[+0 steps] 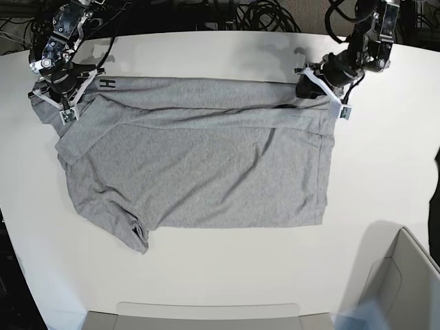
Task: Fold the T-shirt properly
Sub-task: 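Release the sleeve and move both grippers to the shirt's hem corners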
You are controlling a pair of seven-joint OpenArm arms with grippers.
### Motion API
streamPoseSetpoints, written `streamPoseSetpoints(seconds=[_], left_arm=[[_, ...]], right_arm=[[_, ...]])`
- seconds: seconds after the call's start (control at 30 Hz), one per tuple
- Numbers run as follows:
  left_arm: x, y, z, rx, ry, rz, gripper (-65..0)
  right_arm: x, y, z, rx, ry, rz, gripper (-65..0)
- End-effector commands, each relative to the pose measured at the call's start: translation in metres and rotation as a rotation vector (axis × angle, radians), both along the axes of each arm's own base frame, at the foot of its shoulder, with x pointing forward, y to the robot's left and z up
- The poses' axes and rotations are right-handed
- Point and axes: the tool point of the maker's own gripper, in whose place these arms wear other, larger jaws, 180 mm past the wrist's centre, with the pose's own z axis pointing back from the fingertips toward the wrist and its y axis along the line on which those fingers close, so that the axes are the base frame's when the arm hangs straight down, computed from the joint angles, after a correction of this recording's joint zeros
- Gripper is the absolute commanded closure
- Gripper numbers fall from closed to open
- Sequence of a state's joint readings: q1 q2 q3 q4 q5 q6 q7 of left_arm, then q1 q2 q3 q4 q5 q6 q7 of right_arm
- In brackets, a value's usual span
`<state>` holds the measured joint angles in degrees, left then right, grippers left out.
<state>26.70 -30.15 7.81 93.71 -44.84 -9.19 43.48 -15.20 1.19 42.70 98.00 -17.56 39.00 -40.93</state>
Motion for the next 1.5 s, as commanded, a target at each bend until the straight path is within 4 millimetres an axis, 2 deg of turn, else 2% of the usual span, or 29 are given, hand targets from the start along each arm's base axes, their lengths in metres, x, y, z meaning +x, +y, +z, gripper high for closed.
streamPoseSetpoints(seconds=[0.0,0.17,0.27,0.37,0.43,0.5,0.6,0.7,0.93,1.03,1.13,1.23,1.3,1.4,1.47], left_arm=[[-0.098,0.046,-0.03,0.226,0.387,-0.038,-13.0],[-0.123,0.05,-0.031,0.236,0.398,-0.043,-13.0],[-0.128,0.047,-0.028,0.231,0.391,-0.048,-13.0],[-0.13,0.044,-0.015,0.223,0.369,-0.045,-13.0],[-0.13,0.051,-0.001,0.234,0.342,-0.02,-13.0],[-0.119,0.062,0.02,0.257,0.277,0.013,-13.0],[-0.093,0.073,0.051,0.287,0.166,0.035,-13.0],[-0.086,0.071,0.057,0.286,0.146,0.032,-13.0],[-0.039,0.059,0.064,0.242,0.041,0.086,-13.0],[0.001,0.046,0.073,0.197,-0.056,0.119,-13.0],[0.047,0.036,0.091,0.157,-0.175,0.152,-13.0],[0.085,0.028,0.109,0.119,-0.274,0.18,-13.1],[0.108,0.015,0.118,0.091,-0.324,0.159,-13.2],[0.134,-0.001,0.11,0.062,-0.316,0.121,-13.3],[0.147,-0.005,0.088,0.053,-0.235,0.106,-13.3]], right_arm=[[-0.021,-0.009,-0.006,-0.045,0.091,-0.005,-6.2],[-0.039,-0.01,-0.006,-0.061,0.121,0.001,-6.2],[-0.04,-0.01,-0.005,-0.064,0.12,0.003,-6.2],[-0.039,-0.01,-0.001,-0.073,0.112,0.005,-6.2],[-0.039,-0.01,0.005,-0.085,0.099,0.012,-6.2],[-0.034,-0.01,0.013,-0.096,0.072,0.017,-6.1],[-0.026,-0.008,0.021,-0.104,0.042,0.023,-6.0],[-0.021,-0.007,0.025,-0.108,0.025,0.026,-6.0],[-0.017,-0.009,0.036,-0.127,-0.002,0.027,-6.0],[-0.007,-0.008,0.046,-0.137,-0.039,0.028,-6.0],[-0.002,-0.008,0.05,-0.141,-0.055,0.027,-6.0],[-0.001,-0.012,0.052,-0.144,-0.064,0.014,-6.0],[0.005,-0.011,0.055,-0.138,-0.082,0.006,-6.0],[0.01,-0.017,0.062,-0.138,-0.113,-0.028,-6.0],[0.015,-0.02,0.066,-0.134,-0.136,-0.052,-6.0]])
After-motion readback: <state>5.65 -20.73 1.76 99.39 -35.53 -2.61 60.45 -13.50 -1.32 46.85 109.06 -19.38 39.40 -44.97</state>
